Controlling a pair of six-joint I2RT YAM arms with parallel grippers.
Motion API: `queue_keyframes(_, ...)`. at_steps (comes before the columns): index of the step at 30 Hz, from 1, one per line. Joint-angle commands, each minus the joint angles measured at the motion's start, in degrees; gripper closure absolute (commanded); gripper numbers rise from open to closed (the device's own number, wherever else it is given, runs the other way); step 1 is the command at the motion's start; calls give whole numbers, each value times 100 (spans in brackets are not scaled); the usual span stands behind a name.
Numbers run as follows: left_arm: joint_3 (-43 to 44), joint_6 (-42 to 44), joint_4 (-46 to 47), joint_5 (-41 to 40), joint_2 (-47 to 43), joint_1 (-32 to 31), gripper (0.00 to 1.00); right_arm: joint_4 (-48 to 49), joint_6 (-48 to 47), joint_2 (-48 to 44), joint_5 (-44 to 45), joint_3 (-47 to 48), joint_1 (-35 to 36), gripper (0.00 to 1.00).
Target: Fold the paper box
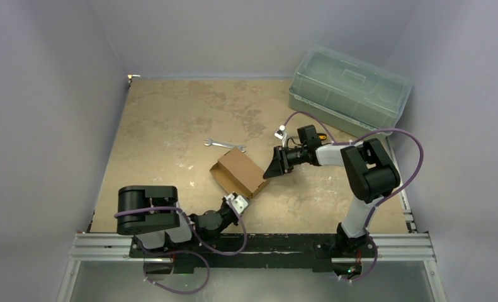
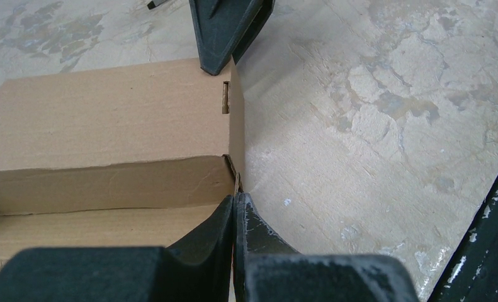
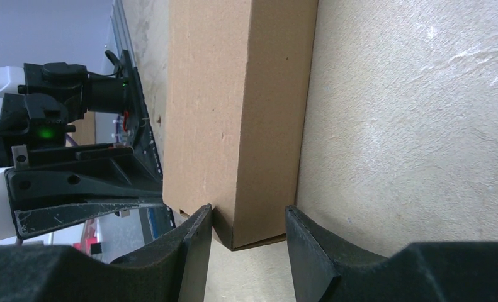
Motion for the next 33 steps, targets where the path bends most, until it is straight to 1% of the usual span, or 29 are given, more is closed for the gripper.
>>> queue_keyframes(1, 44, -233, 331, -100, 10, 51, 100, -99, -156, 133, 471, 114, -9, 53)
queue_keyframes(15, 369, -475, -339, -247, -173, 169, 100, -182, -244, 150, 436, 147, 34, 53)
queue_keyframes(23, 242, -617, -306, -367, -308, 170, 100, -239, -288, 172, 566, 163, 34, 53)
queue_keyframes(33, 285, -781, -300, -434, -257, 170, 100, -275, -314, 220, 603, 175, 35, 53)
